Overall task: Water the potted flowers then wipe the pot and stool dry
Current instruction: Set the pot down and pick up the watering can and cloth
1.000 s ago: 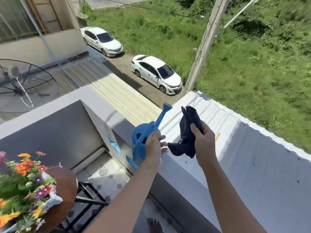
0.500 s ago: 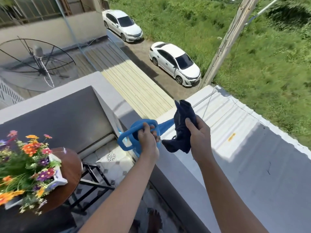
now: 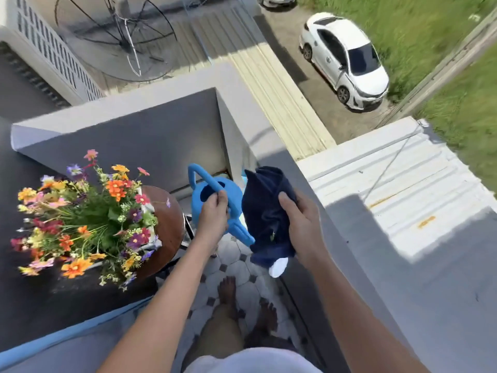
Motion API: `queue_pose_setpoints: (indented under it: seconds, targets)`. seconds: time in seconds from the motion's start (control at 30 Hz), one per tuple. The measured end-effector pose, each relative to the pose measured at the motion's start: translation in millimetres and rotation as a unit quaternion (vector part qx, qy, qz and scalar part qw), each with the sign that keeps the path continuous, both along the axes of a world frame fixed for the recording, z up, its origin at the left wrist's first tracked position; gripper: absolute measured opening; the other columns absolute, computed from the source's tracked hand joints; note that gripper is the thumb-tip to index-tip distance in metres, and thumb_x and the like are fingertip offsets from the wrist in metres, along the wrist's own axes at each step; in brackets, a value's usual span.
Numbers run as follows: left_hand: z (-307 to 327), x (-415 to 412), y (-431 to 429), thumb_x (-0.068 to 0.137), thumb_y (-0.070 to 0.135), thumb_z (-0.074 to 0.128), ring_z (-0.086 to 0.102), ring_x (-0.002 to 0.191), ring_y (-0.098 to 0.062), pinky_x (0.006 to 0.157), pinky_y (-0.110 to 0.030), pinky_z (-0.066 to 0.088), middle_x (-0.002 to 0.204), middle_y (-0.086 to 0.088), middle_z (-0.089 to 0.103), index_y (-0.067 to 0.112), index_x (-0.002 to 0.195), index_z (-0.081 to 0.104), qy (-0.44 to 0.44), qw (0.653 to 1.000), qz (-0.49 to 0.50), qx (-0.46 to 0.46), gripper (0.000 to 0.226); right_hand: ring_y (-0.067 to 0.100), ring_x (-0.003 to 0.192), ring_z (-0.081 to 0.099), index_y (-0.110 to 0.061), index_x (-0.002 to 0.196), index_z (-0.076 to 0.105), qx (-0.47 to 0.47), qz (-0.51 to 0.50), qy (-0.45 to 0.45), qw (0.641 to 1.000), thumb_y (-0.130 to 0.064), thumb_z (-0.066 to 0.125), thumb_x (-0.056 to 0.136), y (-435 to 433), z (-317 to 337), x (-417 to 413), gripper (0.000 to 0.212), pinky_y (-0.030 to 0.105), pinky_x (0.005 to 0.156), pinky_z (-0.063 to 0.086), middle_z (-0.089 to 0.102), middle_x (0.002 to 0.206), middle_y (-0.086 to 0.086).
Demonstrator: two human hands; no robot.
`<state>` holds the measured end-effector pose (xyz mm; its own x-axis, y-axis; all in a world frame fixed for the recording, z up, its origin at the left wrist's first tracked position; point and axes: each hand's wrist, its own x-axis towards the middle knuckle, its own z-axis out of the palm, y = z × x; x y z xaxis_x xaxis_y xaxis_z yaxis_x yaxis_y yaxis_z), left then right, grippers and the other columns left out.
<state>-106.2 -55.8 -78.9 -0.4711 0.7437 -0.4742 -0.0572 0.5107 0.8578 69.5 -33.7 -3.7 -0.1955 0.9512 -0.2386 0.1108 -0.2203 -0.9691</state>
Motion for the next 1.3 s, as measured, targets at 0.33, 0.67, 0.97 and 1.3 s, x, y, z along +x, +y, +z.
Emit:
queue_pose_setpoints:
  seconds: [0.33, 0.67, 0.97, 1.3]
  targets:
    - [-233.2, -60.0, 15.4, 0.106, 0.038, 0.025, 0.047, 0.067, -0.016, 0.054, -0.028, 0.031, 0.074, 0.001, 0.046, 0.009, 0.092, 0.047, 0.067, 0.974, -0.096, -0.192, 0.039, 0.010, 0.095, 0.070, -0.014, 0.118, 0.067, -0.137, 0.023, -0.153, 0.978, -0.030, 0.054, 0.103, 0.6, -258.1, -72.0, 0.025, 0.031, 0.083, 0.056, 0.073, 0.102, -0.003]
    - [-503.0, -67.3, 40.3, 0.100, 0.044, 0.041, 0.058, 0.109, -0.033, 0.077, -0.033, 0.039, 0.117, -0.017, 0.060, 0.003, 0.129, 0.052, 0.027, 0.964, -0.063, -0.255, 0.051, 0.009, 0.076, 0.060, -0.001, 0.110, 0.063, -0.203, -0.005, -0.188, 0.961, -0.007, 0.051, 0.102, 17.2, -500.4, -76.7, 0.016, 0.011, 0.068, 0.048, 0.066, 0.091, 0.004]
    - [-626.7, -79.6, 62.7, 0.098, 0.034, 0.046, 0.056, 0.097, -0.024, 0.082, -0.034, 0.047, 0.114, -0.006, 0.058, 0.010, 0.132, 0.053, -0.001, 0.963, -0.050, -0.264, 0.042, 0.008, 0.068, 0.057, -0.021, 0.085, 0.061, -0.359, -0.155, -0.030, 0.920, -0.004, 0.042, 0.096, 36.7, -590.0, -75.9, 0.029, 0.030, 0.074, 0.045, 0.064, 0.073, -0.010]
    - [-680.5, -85.9, 63.0, 0.095, 0.039, 0.053, 0.062, 0.090, -0.025, 0.090, -0.038, 0.053, 0.103, -0.009, 0.067, 0.007, 0.106, 0.063, 0.063, 0.962, -0.036, -0.264, 0.036, 0.027, 0.095, 0.054, -0.014, 0.098, 0.056, -0.398, -0.137, 0.130, 0.898, -0.008, 0.034, 0.081, 54.0, -637.5, -90.7, 0.029, 0.047, 0.086, 0.053, 0.061, 0.103, 0.011]
